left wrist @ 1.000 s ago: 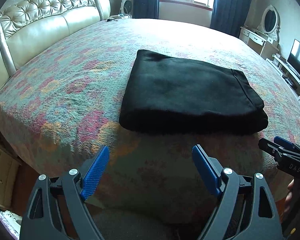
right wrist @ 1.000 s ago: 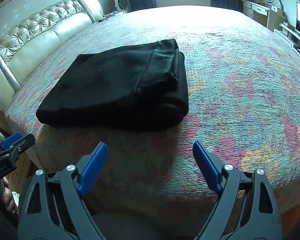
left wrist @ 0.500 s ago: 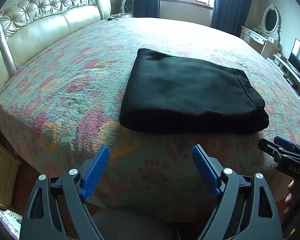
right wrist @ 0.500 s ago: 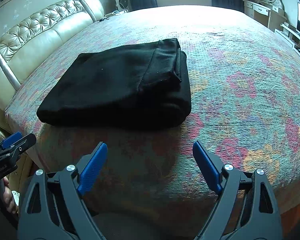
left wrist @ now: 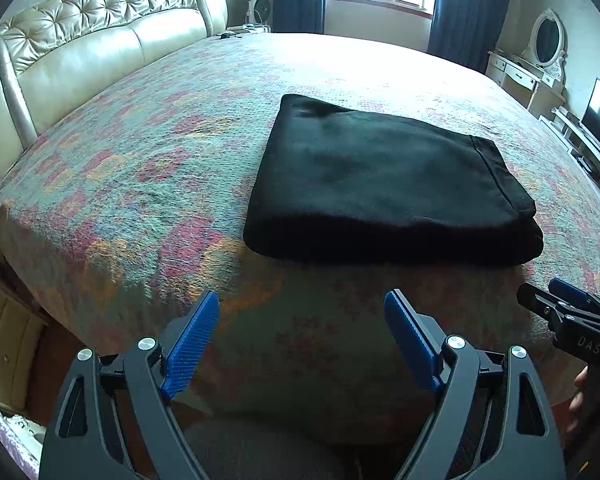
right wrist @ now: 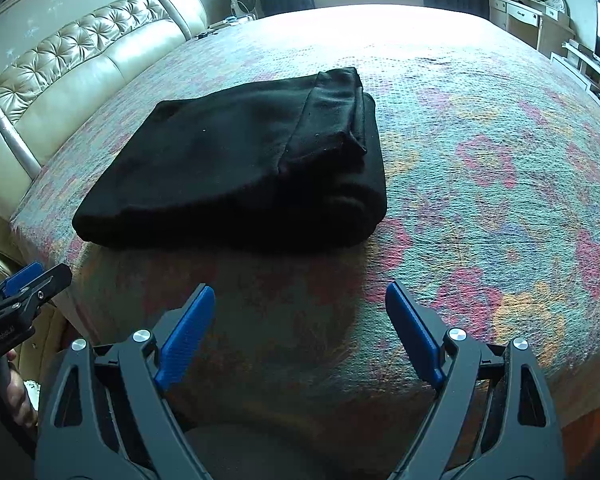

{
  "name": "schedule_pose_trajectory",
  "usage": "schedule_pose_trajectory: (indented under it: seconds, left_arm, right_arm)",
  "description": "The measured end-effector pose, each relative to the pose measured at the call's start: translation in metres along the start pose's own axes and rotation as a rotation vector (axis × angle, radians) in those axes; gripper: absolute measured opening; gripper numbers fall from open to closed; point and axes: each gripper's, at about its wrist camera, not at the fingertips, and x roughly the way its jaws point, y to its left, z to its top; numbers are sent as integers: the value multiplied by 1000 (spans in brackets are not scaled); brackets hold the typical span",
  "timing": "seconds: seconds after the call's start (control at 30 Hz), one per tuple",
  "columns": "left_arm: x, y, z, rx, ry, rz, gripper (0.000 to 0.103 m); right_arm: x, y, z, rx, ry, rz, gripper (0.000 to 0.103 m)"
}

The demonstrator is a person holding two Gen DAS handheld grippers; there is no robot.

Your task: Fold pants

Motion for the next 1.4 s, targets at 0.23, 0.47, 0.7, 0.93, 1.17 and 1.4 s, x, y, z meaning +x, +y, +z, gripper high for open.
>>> schedule_pose_trajectory:
  seconds: [0.23,0.47,0.7,0.93,1.17,1.4]
  left_arm:
    - [-5,-4,1,22,-32,14,83]
    - [-7,-8,1,43,-48,11,83]
    - [-8,-16,2,88,-69,46,84]
    - [-14,-27,0,141,-106,79,86]
    - [-15,-29,1,140,-96,34,86]
    - [-24,-33,21,182,-160,-31,86]
  right_arm:
    - [2,3,-2,-4,9,8,87]
    - [3,5,-2,-3,11,10,87]
    - [3,9,-5,-6,16,12,87]
    - [4,10,-5,-3,20,14,87]
    - [5,11,-6,-3,27,17,87]
    - [7,10,-9,10,37,34,87]
